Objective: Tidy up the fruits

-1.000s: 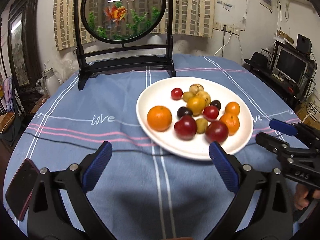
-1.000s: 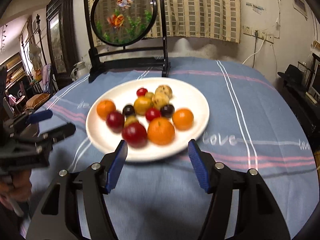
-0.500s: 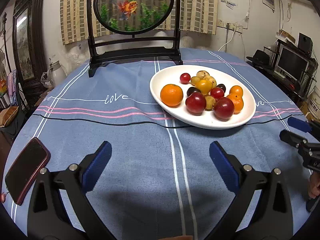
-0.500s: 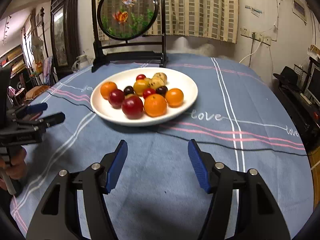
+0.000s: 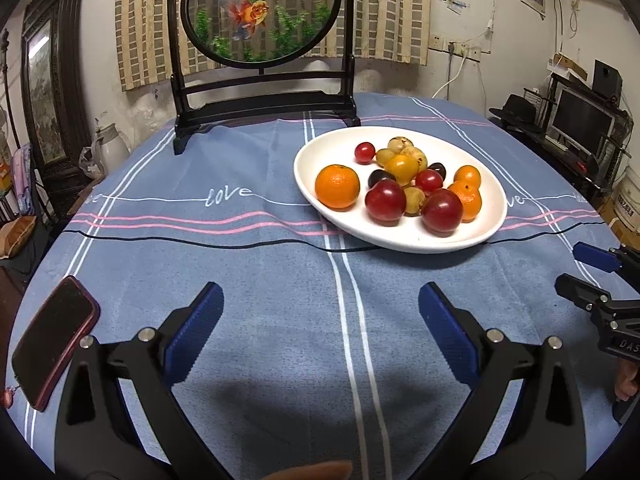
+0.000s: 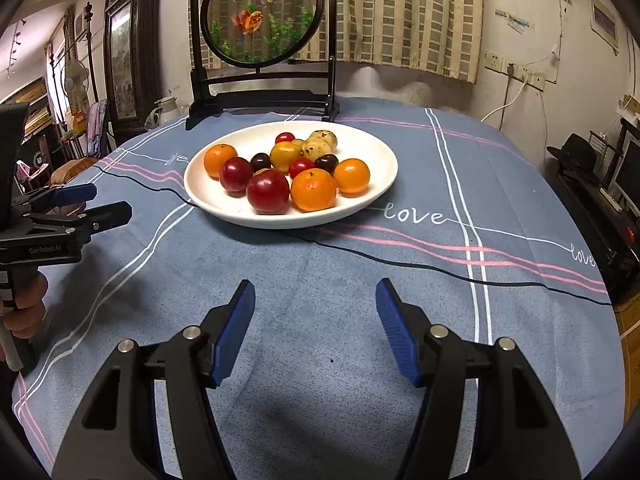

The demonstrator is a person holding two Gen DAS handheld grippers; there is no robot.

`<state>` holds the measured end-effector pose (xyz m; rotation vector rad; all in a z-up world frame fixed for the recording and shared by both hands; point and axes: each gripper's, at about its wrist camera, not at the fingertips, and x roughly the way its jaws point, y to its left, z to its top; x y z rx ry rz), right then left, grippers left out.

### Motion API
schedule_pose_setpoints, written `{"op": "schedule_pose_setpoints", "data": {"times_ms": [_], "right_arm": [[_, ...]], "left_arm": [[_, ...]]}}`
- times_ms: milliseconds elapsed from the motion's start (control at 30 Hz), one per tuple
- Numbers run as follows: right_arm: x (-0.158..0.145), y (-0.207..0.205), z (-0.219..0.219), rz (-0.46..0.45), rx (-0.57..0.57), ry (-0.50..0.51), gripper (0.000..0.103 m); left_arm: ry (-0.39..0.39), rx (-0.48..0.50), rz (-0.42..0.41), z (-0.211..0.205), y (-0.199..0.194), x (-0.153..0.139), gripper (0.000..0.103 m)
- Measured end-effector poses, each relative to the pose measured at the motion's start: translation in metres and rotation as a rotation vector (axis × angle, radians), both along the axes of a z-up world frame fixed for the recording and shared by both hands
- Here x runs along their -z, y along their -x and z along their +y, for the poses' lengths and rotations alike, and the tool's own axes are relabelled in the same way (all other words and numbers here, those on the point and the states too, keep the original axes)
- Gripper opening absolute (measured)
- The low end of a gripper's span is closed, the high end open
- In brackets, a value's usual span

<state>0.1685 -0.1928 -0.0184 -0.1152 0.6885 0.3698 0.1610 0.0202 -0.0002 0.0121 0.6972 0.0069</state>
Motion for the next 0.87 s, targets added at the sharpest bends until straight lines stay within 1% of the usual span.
{"op": "schedule_pose_setpoints", "data": {"times_ms": [300,867], "right_arm": [[0.0007,-0.0009,-0.0009,0.003,0.005,0.000,0.063],[0.0004,-0.0006,-0.0022,0.000,0.015,-0.001,0.063]], "left_arm": [[0.003,-0.002,0.018,0.0014,-0.0023,0.0018,0.100],[-0.013,-0.010,0.020,0.0009,-0.0023,0.0031,0.100]]}}
